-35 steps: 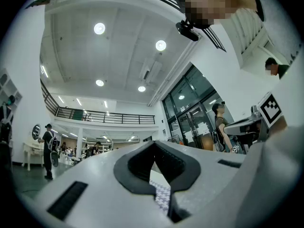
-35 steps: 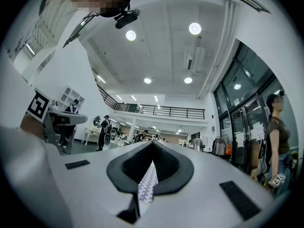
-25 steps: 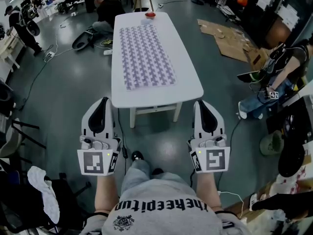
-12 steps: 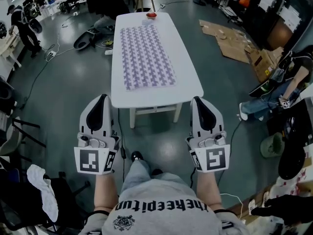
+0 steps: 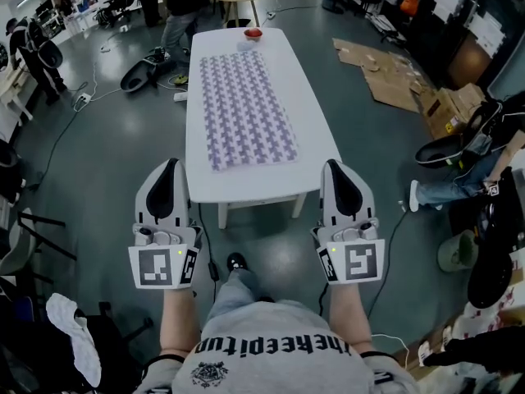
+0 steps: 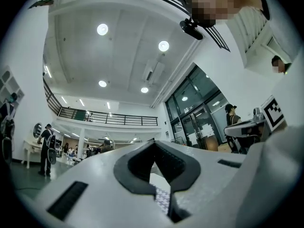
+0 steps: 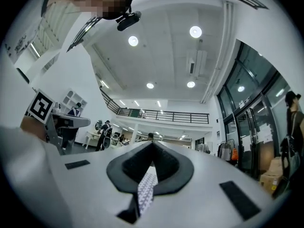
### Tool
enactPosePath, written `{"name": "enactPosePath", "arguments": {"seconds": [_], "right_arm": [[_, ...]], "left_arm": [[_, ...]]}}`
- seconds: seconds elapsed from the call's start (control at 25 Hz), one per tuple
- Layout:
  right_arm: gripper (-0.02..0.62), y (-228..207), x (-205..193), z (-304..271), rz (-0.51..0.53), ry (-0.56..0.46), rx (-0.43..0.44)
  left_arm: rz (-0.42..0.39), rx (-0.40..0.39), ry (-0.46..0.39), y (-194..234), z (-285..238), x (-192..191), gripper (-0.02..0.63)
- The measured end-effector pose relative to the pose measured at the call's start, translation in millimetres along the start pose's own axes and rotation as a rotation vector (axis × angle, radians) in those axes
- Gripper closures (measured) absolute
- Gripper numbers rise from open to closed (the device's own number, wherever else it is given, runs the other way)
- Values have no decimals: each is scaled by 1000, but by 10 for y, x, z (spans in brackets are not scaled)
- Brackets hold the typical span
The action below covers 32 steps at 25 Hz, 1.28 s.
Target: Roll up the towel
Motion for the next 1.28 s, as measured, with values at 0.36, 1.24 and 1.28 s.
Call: {"name": "enactPosePath", "arguments": {"seconds": [0.36, 1.24, 1.28], "right_arm": [[594, -78, -195, -965, 19, 3, -6], [594, -26, -763, -2252, 43, 42, 32], [594, -60, -797, -2303, 41, 44, 32]], "left_arm": [[-24, -36, -16, 435, -840, -275, 601], [-69, -93, 0, 1055, -1854, -953, 601], [-73, -95, 5, 1056, -1899, -988, 601]]}}
Point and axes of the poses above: the fingertips, and each gripper's own axes: z backward along the fingers, y to its left, x out of its top, the point moved 2 cm from there along z, backward along the fingers, and after that the axes turned 5 degrees about -z, right-handed, at the moved point
